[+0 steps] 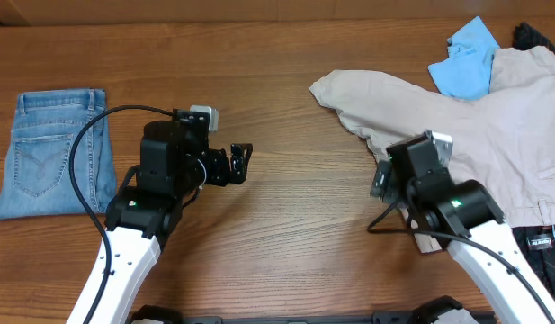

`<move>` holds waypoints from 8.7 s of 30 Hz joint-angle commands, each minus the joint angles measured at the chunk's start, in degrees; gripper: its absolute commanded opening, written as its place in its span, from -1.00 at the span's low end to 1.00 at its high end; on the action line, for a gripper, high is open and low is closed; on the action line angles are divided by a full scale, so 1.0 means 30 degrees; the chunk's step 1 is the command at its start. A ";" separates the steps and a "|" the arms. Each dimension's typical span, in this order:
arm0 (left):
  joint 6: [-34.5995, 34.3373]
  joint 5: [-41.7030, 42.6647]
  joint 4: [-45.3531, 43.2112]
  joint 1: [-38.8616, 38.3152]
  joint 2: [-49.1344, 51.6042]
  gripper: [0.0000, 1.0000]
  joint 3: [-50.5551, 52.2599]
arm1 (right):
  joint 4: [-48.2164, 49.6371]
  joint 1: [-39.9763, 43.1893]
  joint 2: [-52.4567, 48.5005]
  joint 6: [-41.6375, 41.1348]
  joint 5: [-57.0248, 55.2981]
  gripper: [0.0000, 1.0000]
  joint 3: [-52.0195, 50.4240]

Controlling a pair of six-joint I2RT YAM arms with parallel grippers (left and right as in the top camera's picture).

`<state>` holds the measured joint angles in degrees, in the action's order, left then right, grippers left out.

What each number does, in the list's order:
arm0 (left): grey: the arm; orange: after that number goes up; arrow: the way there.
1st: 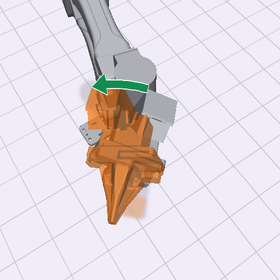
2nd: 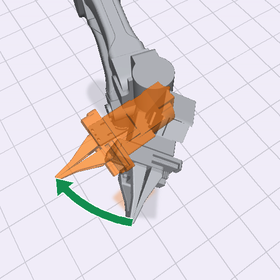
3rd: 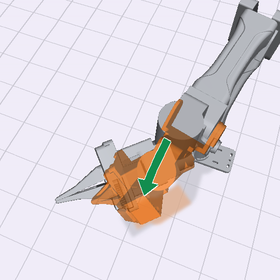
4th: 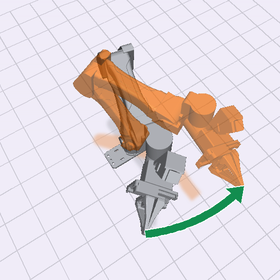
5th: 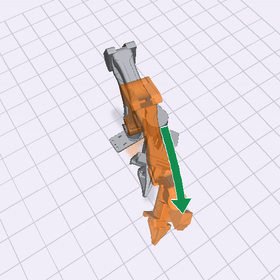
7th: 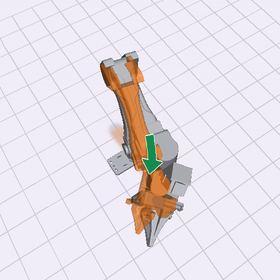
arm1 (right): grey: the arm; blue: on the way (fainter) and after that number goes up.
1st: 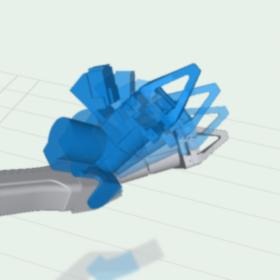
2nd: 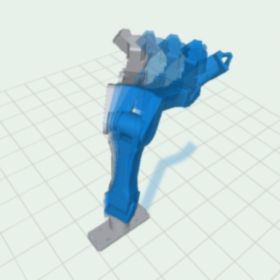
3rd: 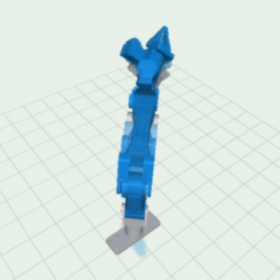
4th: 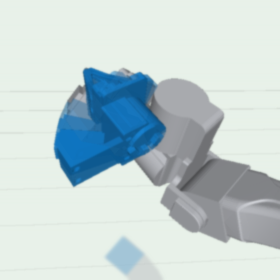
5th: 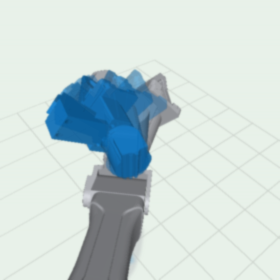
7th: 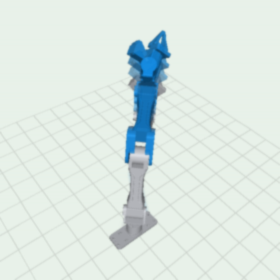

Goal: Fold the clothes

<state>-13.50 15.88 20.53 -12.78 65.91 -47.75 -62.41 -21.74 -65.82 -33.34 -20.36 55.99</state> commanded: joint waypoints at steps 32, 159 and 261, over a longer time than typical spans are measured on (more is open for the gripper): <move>-0.0787 -0.1020 0.0561 -0.0109 0.0029 1.00 -0.0350 | 0.4022 0.3810 -0.7599 0.0058 0.2565 -0.92 -0.4320; 0.4816 -0.6288 0.9107 -1.4302 1.1176 0.73 -0.2885 | -0.0692 0.9843 -0.2885 0.1115 0.2892 0.57 0.5238; 0.3213 -1.1759 1.2932 0.1778 1.1854 -0.92 -1.9467 | 0.2426 -0.1231 -0.8014 1.0477 1.1883 0.60 0.5202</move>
<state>-1.78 -19.68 59.31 -8.12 102.89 -104.62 -56.40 -22.94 -86.15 -2.55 13.69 70.54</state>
